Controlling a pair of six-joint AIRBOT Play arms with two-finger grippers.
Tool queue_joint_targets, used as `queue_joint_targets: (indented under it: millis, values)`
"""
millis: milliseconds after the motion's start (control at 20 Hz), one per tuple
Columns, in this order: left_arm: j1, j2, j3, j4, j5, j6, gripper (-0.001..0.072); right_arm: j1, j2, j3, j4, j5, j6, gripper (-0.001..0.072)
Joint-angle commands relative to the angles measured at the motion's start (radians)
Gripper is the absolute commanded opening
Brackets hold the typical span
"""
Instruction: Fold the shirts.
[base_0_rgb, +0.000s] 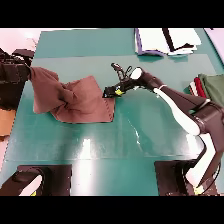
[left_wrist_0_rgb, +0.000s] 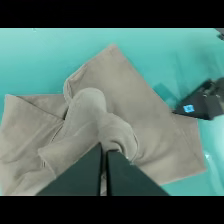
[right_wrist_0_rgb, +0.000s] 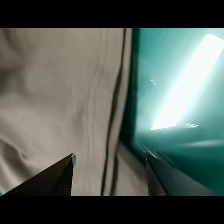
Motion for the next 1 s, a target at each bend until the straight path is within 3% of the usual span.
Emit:
queue_joint_targets:
  millis: [0, 50, 200, 250, 300, 550, 700, 950]
  values:
    - [0.000, 0.000, 0.000, -0.002, -0.006, 0.000, 0.0029, 0.010, -0.109, 0.135, 0.003, 0.066, 0.037, 0.0507]
    - [0.000, 0.000, 0.000, -0.002, -0.006, 0.008, 0.0029, 0.016, -0.129, 0.161, 0.004, 0.079, 0.039, 0.0504]
    - [0.000, 0.000, 0.000, -0.002, -0.005, 0.017, 0.0029, 0.047, -0.156, 0.224, 0.002, 0.049, 0.038, 0.0381]
    - [0.000, 0.000, 0.000, -0.002, -0.006, 0.025, 0.0029, 0.056, -0.157, 0.245, 0.002, 0.023, 0.035, 0.0186]
    - [0.000, 0.000, 0.000, -0.002, -0.006, 0.041, 0.0028, 0.061, -0.156, 0.268, 0.002, 0.002, 0.020, 0.0039]
    - [0.000, 0.012, 0.039, 0.069, 0.010, 0.060, 0.0028, 0.049, -0.060, 0.438, -0.163, 0.032, 0.012, 0.0014]
    - [0.000, 0.060, 0.180, 0.165, 0.044, 0.060, 0.0028, -0.001, 0.176, 0.409, -0.306, 0.029, 0.012, 0.0015]
    - [0.000, 0.114, 0.497, 0.163, 0.036, 0.058, 0.0028, -0.121, 0.665, 0.319, -0.436, 0.061, 0.012, 0.0015]
